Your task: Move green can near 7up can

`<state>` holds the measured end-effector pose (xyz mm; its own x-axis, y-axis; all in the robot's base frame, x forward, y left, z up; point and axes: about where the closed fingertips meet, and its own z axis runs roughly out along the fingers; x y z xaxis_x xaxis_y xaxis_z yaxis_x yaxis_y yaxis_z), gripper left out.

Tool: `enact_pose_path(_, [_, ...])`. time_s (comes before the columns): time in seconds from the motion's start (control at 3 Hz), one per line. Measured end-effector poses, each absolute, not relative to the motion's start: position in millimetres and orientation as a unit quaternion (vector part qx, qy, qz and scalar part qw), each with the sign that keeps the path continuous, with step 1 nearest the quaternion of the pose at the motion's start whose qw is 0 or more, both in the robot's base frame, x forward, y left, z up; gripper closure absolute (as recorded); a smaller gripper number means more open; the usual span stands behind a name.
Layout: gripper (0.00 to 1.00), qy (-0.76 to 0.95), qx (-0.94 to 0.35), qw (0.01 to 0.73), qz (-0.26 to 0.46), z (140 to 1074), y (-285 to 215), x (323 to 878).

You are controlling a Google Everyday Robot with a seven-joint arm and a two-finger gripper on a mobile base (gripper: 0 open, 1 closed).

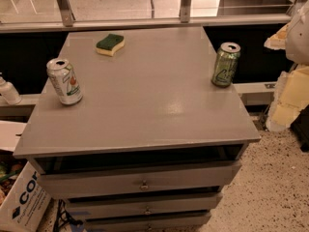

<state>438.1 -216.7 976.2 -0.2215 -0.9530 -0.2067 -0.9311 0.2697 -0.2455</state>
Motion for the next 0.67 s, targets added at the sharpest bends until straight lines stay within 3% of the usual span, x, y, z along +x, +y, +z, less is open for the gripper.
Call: enact_pose_path(0.67, [0.00,0.785,-0.594,0.170,-0.038,962,-228,457])
